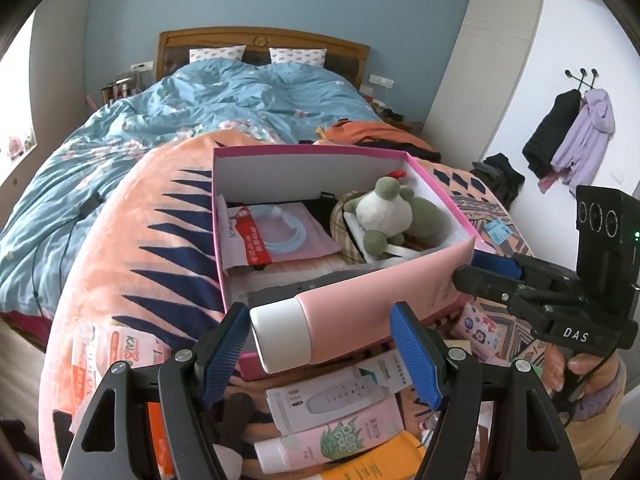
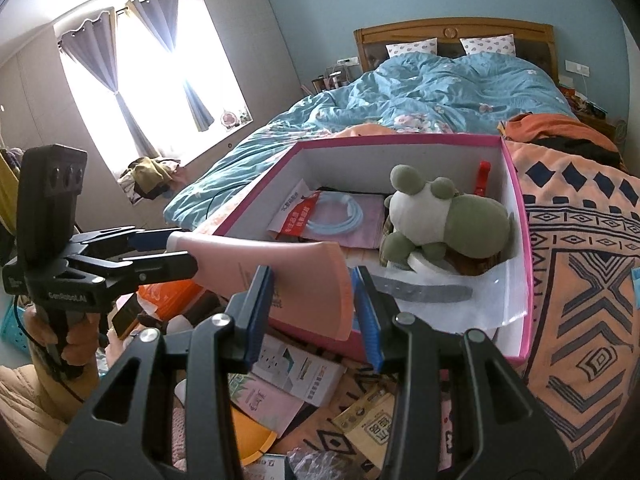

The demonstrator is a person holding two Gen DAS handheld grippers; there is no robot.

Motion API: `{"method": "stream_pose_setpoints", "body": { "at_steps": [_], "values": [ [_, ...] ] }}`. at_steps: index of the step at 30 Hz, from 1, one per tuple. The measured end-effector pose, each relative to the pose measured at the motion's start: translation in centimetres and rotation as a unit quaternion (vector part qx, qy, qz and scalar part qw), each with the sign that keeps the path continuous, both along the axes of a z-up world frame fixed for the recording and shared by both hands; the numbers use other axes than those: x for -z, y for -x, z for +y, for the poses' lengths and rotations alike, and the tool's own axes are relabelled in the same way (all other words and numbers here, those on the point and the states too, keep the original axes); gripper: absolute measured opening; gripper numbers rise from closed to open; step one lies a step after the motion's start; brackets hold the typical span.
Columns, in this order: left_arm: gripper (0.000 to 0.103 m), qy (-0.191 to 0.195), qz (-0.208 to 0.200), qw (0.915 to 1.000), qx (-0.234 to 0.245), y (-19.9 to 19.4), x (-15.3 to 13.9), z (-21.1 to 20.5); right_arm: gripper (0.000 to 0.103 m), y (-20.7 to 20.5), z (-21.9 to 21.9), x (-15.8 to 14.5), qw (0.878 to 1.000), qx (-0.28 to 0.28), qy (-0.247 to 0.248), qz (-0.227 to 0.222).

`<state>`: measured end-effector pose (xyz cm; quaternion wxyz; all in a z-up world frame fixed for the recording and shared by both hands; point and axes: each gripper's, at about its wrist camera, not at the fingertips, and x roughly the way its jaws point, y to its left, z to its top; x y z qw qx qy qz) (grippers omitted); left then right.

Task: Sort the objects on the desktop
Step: 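Lift the pink tube and carry it over the pink box with right tool, then lower the pink tube into the box with the right tool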

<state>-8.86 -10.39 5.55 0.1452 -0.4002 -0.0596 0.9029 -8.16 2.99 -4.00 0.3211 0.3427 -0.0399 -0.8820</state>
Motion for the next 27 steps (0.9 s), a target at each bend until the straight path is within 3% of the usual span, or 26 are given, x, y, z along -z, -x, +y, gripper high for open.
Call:
{"method": "stream_pose_setpoints", "body": {
  "at_steps": [27],
  "values": [
    [0.073, 0.005, -0.037, 0.9992, -0.012, 2.8, 1.6, -0.2, 0.044, 3.0, -0.7, 2.0, 0.999, 0.000, -0.009, -0.040]
  ]
}}
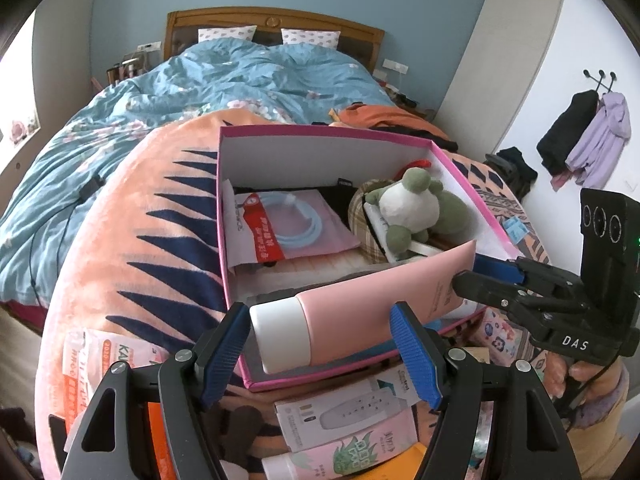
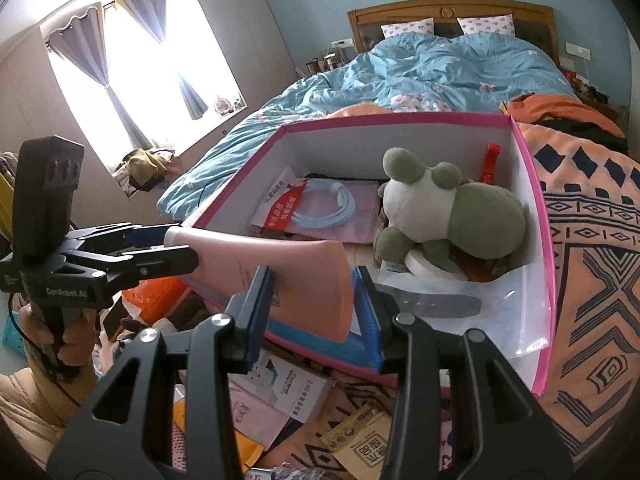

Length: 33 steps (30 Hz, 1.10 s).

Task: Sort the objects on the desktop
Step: 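Lower the pink tube into the box with the right tool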

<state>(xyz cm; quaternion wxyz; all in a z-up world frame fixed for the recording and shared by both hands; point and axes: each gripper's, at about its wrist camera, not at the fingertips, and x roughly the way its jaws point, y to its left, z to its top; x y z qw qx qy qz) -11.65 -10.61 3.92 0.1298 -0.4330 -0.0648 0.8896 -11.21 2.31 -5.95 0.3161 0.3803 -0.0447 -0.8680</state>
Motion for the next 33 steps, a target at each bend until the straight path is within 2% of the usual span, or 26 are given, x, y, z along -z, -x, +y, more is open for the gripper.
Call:
{"method": "stream_pose_setpoints", "body": {
  "at_steps": [11, 15, 33],
  "values": [
    [0.073, 0.055, -0.001, 0.9985, -0.007, 0.3, 0.4, 1.3, 0.044, 0.8, 0.0, 1.3, 1.000, -0.003, -0.012, -0.025],
    [0.073, 0.074, 0.017, 0.9969, -0.020, 0.1, -0.2, 1.4, 0.041, 1.2, -0.1, 1.7, 0.999, 0.004, -0.028, -0.024],
    [0.073, 0.041, 0.022, 0.9989, 0.001, -0.3, 0.2, 1.6, 0.044, 2.1, -1.7, 2.6, 0.998, -0.014, -0.047, -0.041]
  ]
}}
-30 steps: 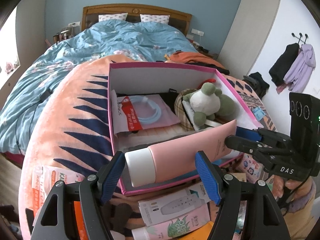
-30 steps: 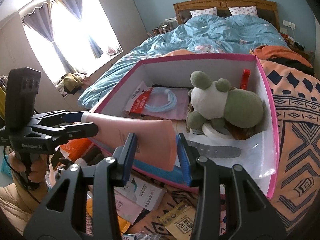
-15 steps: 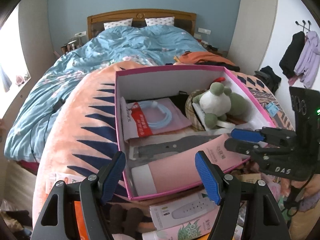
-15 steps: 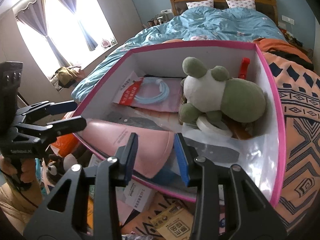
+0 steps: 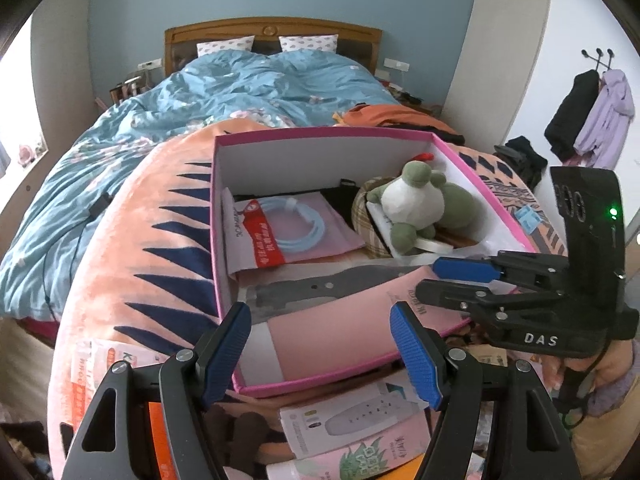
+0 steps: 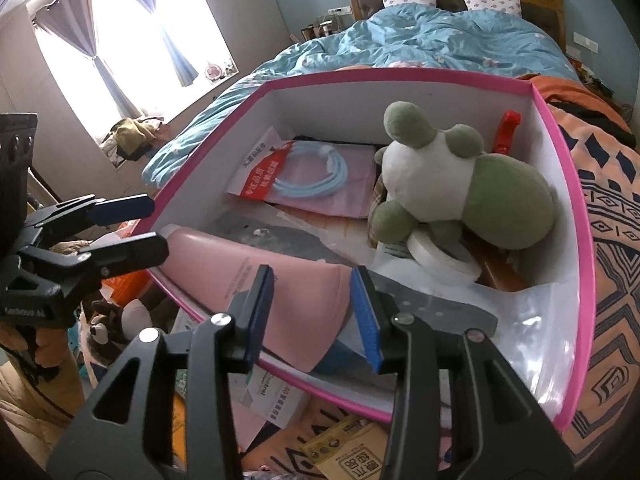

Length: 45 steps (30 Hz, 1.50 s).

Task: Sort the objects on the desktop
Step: 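Lower the pink tube into the box with the right tool, then open the right tool and withdraw it from the box, then move the right tool to the pink knitted bunny and close on it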

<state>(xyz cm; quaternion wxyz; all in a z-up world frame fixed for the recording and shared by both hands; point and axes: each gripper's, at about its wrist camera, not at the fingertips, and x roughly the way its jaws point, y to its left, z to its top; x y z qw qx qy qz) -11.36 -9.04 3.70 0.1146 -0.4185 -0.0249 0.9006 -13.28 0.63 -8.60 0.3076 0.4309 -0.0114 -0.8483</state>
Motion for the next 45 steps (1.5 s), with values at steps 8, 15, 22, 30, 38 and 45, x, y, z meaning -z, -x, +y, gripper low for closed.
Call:
{"method": "stream_pose_setpoints", "body": {
  "at_steps": [8, 15, 22, 30, 38, 45],
  "values": [
    [0.074, -0.042, 0.016, 0.9989, 0.010, -2.0, -0.3, -1.2, 0.046, -1.4, 1.4, -1.1, 0.999, 0.009, 0.047, 0.015],
    [0.074, -0.067, 0.036, 0.9969, -0.022, -5.2, -0.9, -4.7, 0.049, -3.9, 0.3, -2.8, 0.997, -0.026, 0.065, 0.041],
    [0.075, -0.077, 0.014, 0.9969, -0.004, -8.8, 1.0, -6.0, 0.052, -7.4, -0.7, -3.8, 0.992, -0.082, 0.084, 0.042],
    [0.075, -0.087, -0.011, 0.9928, 0.082, -13.0, 3.8, -3.0, 0.052, -13.0, 0.6, -3.7, 0.992, -0.097, 0.071, 0.042],
    [0.075, -0.090, -0.042, 0.9886, 0.113, -15.5, 6.5, -1.4, 0.052, -18.6, 3.8, -1.2, 0.996, -0.057, 0.071, 0.018],
    [0.075, -0.084, -0.047, 0.9855, 0.140, -17.2, 7.1, -0.4, 0.052, -22.1, 6.1, 0.8, 0.996, -0.023, 0.083, 0.003]
  ]
}}
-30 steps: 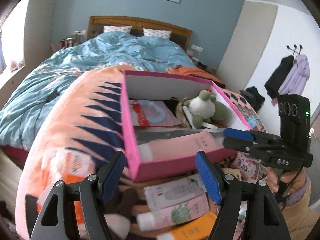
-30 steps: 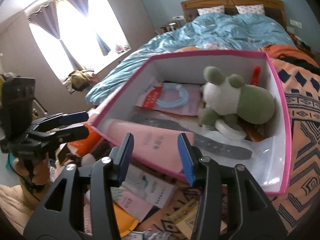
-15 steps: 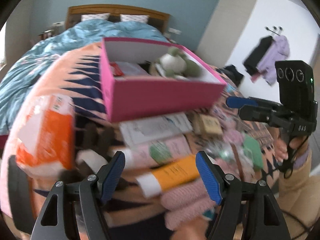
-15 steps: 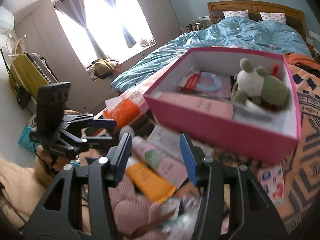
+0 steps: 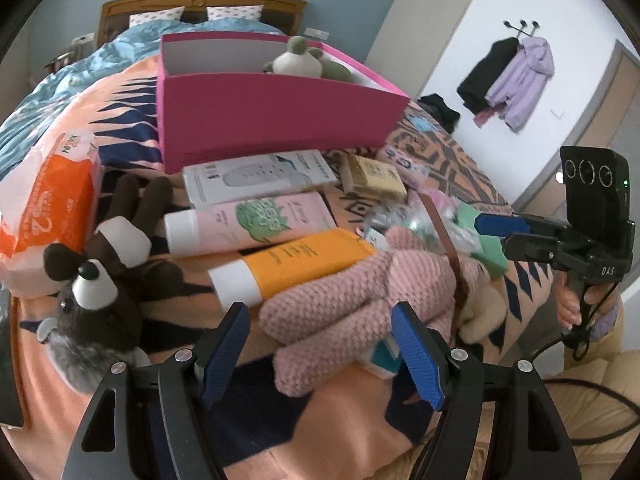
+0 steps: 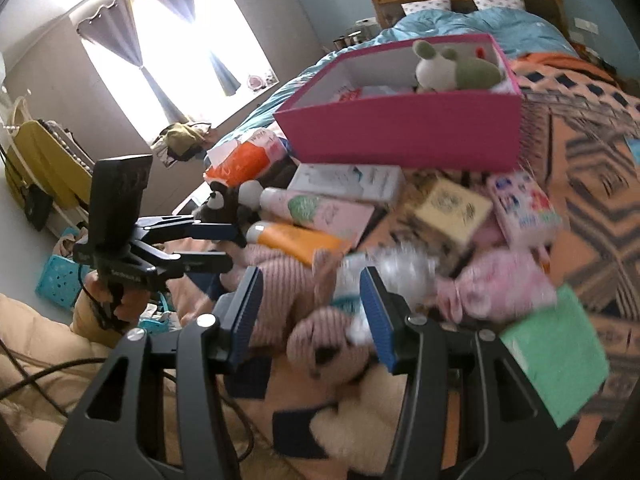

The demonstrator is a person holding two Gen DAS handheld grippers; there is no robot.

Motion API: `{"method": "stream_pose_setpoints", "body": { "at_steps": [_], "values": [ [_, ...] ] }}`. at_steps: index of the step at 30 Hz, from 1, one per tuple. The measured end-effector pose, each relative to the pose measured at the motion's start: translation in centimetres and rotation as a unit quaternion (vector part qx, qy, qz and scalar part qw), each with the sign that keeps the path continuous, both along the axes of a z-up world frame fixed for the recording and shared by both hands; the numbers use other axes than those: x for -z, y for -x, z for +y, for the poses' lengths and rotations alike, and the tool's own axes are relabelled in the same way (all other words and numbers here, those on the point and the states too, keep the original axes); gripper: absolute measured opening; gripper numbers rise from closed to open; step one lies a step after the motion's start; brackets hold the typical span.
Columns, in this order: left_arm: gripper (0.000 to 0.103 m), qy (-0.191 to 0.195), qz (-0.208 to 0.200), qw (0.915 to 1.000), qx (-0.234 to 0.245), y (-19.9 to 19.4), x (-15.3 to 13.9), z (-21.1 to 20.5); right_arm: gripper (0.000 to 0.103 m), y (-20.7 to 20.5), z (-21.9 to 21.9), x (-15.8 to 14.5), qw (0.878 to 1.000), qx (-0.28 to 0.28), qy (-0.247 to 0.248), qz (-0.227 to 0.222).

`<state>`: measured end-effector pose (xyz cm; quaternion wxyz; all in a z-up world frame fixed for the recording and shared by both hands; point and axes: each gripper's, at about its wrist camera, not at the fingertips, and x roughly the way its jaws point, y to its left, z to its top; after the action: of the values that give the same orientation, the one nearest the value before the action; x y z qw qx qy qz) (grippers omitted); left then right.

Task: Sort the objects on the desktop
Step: 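Move the right tool to the pink knitted bunny and close on it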

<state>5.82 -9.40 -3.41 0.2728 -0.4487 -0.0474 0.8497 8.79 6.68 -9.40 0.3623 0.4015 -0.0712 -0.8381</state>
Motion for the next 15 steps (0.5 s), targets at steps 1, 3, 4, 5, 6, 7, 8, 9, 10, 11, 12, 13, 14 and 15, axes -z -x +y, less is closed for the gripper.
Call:
{"method": "stream_pose_setpoints", "body": {
  "at_steps": [1, 3, 4, 5, 6, 7, 8, 9, 10, 11, 12, 13, 14, 15],
  "values": [
    [0.075, -0.003, -0.002, 1.0000, 0.003, -0.1, 0.1, 0.0, 0.053, -0.4, 0.3, 0.2, 1.000, 0.002, 0.007, -0.003],
    [0.075, -0.003, -0.008, 0.9999, 0.006, -0.1, 0.5, 0.1, 0.052, -1.0, 0.8, 0.6, 1.000, 0.007, 0.014, -0.006],
    [0.075, -0.001, -0.011, 0.9999, 0.008, -0.2, 0.6, 0.2, 0.052, -1.3, 0.9, 0.9, 1.000, 0.010, 0.014, -0.009],
    [0.075, 0.001, -0.014, 0.9999, 0.009, -0.2, 0.8, 0.3, 0.053, -1.6, 1.0, 1.4, 1.000, 0.013, 0.014, -0.014],
    [0.075, 0.002, -0.017, 0.9998, 0.011, -0.1, 1.0, 0.3, 0.053, -1.8, 1.0, 1.8, 1.000, 0.015, 0.012, -0.018],
    [0.075, 0.004, -0.019, 0.9997, 0.013, -0.1, 1.1, 0.4, 0.053, -1.9, 0.9, 2.2, 1.000, 0.018, 0.010, -0.022],
    [0.075, 0.006, -0.020, 0.9997, 0.013, 0.0, 1.2, 0.5, 0.053, -2.1, 0.9, 2.7, 0.999, 0.023, 0.006, -0.025],
    [0.075, 0.007, -0.021, 0.9997, 0.014, 0.0, 1.3, 0.6, 0.052, -2.2, 0.9, 3.0, 0.999, 0.027, 0.004, -0.027],
    [0.075, 0.008, -0.021, 0.9996, 0.016, 0.0, 1.3, 0.6, 0.053, -2.3, 0.8, 3.4, 0.999, 0.032, 0.003, -0.029],
    [0.075, 0.009, -0.022, 0.9996, 0.017, 0.0, 1.4, 0.7, 0.053, -2.3, 0.7, 3.7, 0.999, 0.034, 0.004, -0.031],
    [0.075, 0.010, -0.022, 0.9995, 0.019, 0.0, 1.5, 0.8, 0.053, -2.2, 0.6, 3.9, 0.999, 0.036, 0.004, -0.033],
    [0.075, 0.012, -0.022, 0.9995, 0.020, 0.1, 1.6, 0.9, 0.053, -2.1, 0.4, 4.1, 0.999, 0.037, 0.004, -0.034],
    [0.075, 0.013, -0.023, 0.9994, 0.021, 0.2, 1.7, 1.0, 0.053, -2.1, 0.1, 4.3, 0.999, 0.039, 0.001, -0.031],
    [0.075, 0.014, -0.023, 0.9994, 0.020, 0.2, 1.8, 1.0, 0.053, -2.0, -0.1, 4.4, 0.999, 0.041, -0.004, -0.028]
  ]
}}
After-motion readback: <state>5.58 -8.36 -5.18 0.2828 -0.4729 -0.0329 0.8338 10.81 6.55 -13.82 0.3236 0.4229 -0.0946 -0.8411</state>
